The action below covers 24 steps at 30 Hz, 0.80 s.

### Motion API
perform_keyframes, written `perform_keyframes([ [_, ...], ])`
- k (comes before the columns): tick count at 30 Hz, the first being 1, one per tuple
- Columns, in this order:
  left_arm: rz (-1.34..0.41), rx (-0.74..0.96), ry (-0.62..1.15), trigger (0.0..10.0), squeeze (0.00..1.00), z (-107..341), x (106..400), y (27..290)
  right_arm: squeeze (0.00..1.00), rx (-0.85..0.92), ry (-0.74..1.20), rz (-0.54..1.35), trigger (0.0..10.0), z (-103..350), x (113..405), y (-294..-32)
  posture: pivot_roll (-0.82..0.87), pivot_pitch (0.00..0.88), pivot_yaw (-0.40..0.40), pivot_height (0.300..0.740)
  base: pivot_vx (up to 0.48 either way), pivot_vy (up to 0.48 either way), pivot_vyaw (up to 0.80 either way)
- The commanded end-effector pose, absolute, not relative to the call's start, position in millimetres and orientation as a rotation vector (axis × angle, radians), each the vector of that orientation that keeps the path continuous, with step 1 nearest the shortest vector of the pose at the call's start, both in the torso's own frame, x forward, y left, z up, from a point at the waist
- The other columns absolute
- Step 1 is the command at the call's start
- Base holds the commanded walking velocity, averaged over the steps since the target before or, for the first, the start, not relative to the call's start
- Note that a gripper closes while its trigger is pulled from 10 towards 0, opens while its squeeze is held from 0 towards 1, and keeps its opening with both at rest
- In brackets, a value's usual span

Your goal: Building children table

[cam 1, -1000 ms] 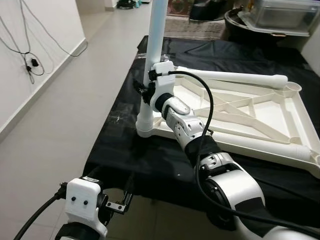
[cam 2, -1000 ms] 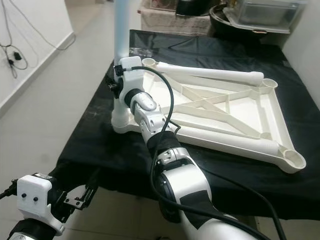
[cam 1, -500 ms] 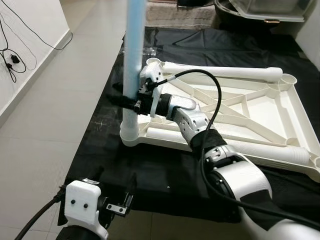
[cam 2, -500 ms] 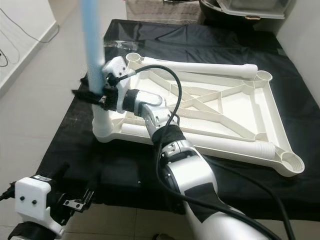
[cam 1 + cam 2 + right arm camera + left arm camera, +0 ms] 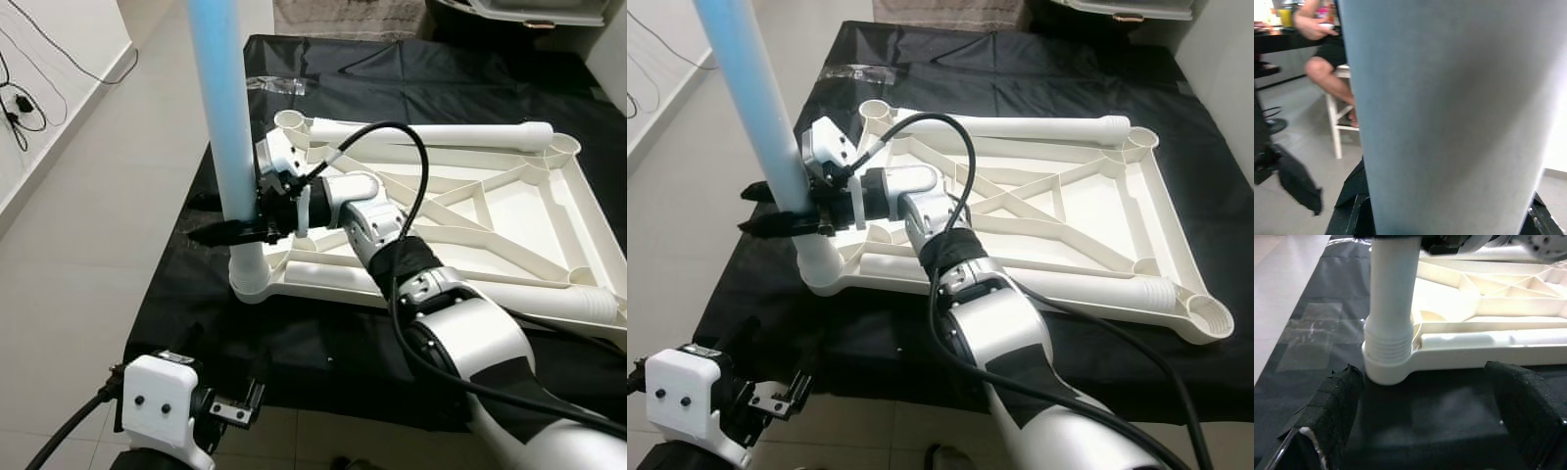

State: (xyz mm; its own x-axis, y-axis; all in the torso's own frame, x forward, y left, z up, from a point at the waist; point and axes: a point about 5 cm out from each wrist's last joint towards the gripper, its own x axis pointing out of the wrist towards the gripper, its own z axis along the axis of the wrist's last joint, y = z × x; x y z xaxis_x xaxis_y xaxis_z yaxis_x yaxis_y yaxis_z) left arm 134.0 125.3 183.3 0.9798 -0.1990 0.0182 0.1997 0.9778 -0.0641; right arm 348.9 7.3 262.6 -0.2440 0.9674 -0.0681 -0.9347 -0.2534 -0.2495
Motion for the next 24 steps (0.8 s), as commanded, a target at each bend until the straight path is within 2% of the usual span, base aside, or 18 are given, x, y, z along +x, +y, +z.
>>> perform_keyframes([
  [1,-0.202,-0.065,0.003,10.0,0.00,183.8,131.2,122.9,0.00,-0.199,0.112,1.956,10.0,205.0,334.2,13.4,0.14,0.327,-0.070,0.740,0.000,0.000,0.00],
  [5,-0.205,-0.074,-0.005,10.0,0.00,185.7,130.4,119.2,0.00,-0.215,0.082,2.038,10.0,214.7,327.9,24.8,0.15,0.335,-0.072,0.740,0.000,0.000,0.00],
  [13,-0.202,-0.076,-0.011,10.0,0.00,186.9,132.1,117.1,0.00,-0.306,0.102,2.064,10.0,211.6,324.0,32.5,0.14,0.336,-0.069,0.740,0.000,0.000,0.00],
  [20,-0.197,-0.071,-0.015,10.0,0.00,188.3,134.9,116.2,0.00,-0.309,0.135,1.954,10.0,205.2,327.9,35.8,0.14,0.331,-0.071,0.740,0.000,0.000,0.00],
  [22,-0.192,-0.069,-0.013,10.0,0.00,188.3,135.8,117.1,0.00,-0.311,0.176,1.843,10.0,200.1,332.2,38.2,0.13,0.326,-0.069,0.740,0.000,0.000,0.00],
  [24,-0.191,-0.067,-0.013,10.0,0.00,188.4,136.1,117.1,0.00,-0.302,0.191,1.814,10.0,199.1,333.5,38.6,0.13,0.326,-0.069,0.740,0.000,0.000,0.00],
])
